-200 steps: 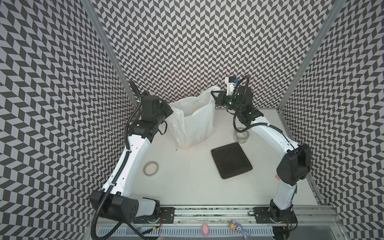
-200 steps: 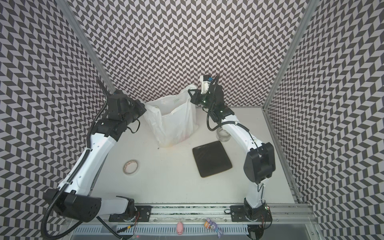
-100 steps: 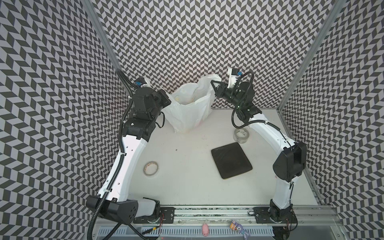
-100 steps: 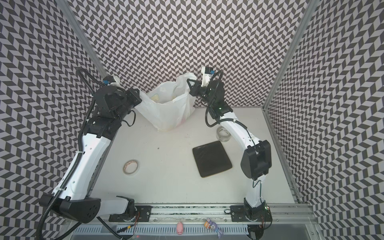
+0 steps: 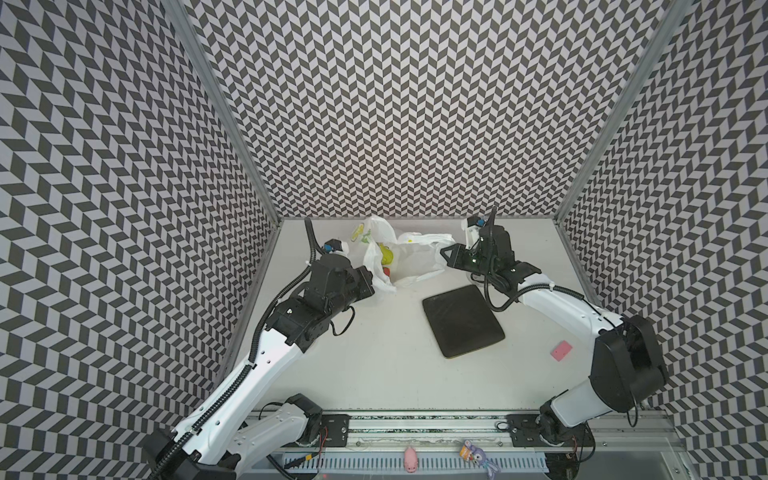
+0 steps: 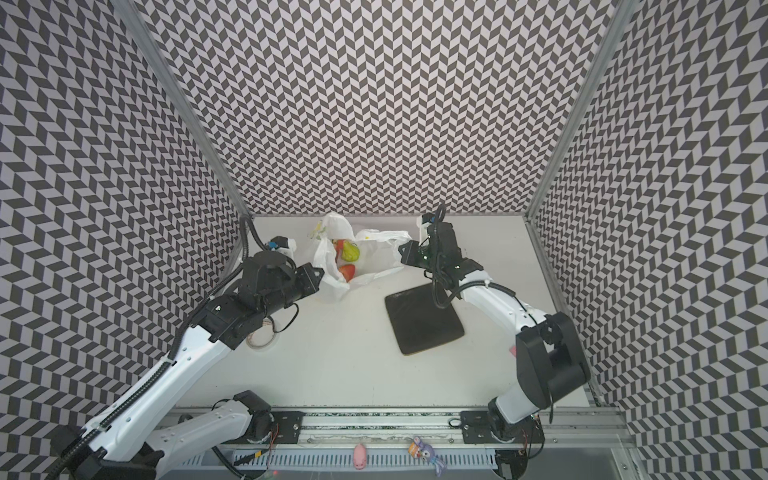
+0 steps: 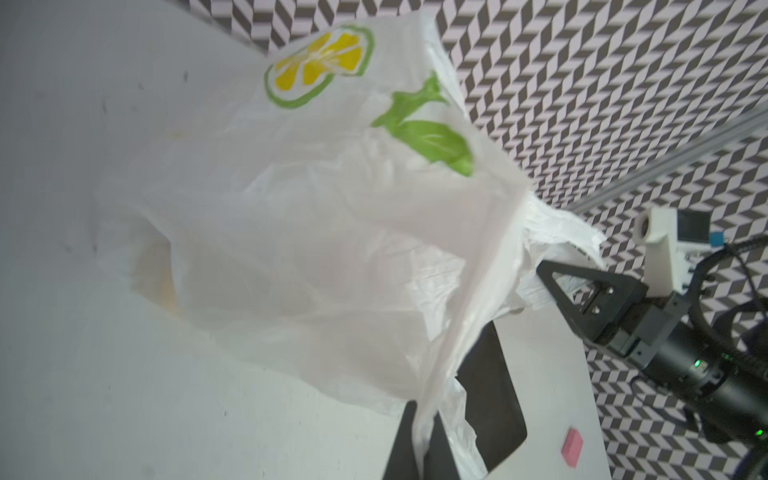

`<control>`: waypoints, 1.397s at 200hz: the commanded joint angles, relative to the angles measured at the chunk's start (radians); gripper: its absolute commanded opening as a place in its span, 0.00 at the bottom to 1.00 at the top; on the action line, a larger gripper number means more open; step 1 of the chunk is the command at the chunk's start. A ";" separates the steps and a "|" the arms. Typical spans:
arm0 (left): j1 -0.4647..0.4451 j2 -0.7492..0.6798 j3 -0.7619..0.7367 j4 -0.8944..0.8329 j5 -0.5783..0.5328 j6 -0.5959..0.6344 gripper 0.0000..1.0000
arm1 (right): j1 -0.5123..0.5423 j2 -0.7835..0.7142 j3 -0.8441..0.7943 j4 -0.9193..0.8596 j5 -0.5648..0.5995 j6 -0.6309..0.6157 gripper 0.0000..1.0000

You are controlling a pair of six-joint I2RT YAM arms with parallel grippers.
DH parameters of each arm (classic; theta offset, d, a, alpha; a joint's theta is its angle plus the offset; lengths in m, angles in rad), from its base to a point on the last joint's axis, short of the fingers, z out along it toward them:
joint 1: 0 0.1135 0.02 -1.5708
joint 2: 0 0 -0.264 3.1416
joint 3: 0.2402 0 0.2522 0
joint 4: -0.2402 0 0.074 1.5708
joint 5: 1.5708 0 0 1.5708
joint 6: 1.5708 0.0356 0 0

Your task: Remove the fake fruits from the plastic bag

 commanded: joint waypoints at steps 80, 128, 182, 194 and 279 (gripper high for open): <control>-0.113 -0.052 -0.090 0.086 -0.025 -0.061 0.00 | -0.028 -0.330 0.007 -0.355 0.176 -0.178 0.56; -0.113 -0.074 -0.093 0.074 -0.051 -0.003 0.00 | -0.025 -0.605 -0.148 -0.198 0.068 -0.358 0.59; -0.113 -0.098 -0.123 0.065 -0.048 -0.005 0.00 | 0.089 -0.386 -0.028 -0.195 -0.067 -0.893 0.67; -0.113 -0.098 -0.120 0.061 -0.052 -0.006 0.00 | 0.138 -0.293 0.017 -0.212 -0.017 -0.974 0.67; -0.113 -0.102 -0.101 0.017 -0.084 -0.032 0.00 | 0.262 0.091 0.056 0.265 0.060 -0.832 0.68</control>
